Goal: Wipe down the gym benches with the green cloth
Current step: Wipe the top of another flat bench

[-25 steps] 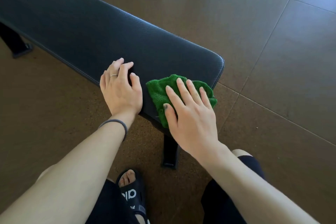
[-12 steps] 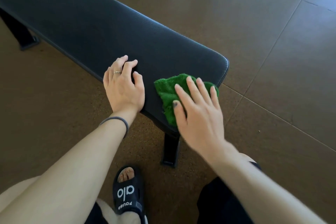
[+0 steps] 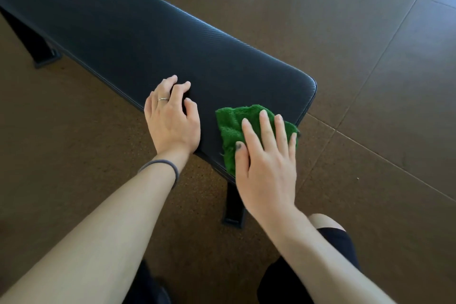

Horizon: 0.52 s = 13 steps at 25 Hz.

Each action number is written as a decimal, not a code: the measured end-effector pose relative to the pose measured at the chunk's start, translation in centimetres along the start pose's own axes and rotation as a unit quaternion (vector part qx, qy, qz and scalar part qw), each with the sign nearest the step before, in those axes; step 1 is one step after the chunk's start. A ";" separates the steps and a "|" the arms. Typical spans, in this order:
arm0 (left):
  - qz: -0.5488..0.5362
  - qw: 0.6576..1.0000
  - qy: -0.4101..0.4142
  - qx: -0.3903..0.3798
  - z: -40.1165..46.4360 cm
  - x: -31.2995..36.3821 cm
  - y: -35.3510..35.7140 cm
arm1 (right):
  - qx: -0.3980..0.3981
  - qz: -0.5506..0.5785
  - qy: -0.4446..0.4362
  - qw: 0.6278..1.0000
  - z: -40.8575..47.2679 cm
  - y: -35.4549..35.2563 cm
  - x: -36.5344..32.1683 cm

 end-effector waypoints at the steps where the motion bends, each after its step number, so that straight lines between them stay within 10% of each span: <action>1: 0.000 1.000 0.002 -0.004 0.0 -0.1 0.0 | -0.001 0.011 -0.010 1.000 0.2 0.1 0.1; 7: -0.009 1.000 0.010 -0.021 0.1 0.1 -0.3 | 0.056 0.032 0.149 0.987 8.6 0.0 5.4; 13: 0.042 0.990 0.075 -0.112 0.3 0.2 -0.7 | 0.078 -0.001 0.192 0.978 -1.0 1.5 -3.6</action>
Point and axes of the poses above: each hand's wrist, its own z-axis towards the middle knuckle, its own y-axis out of the palm, x = y × z, the point moved 4 cm from there along z, towards the middle knuckle, and after that the axes turned 8 degrees about -y, right-handed, at the moved point
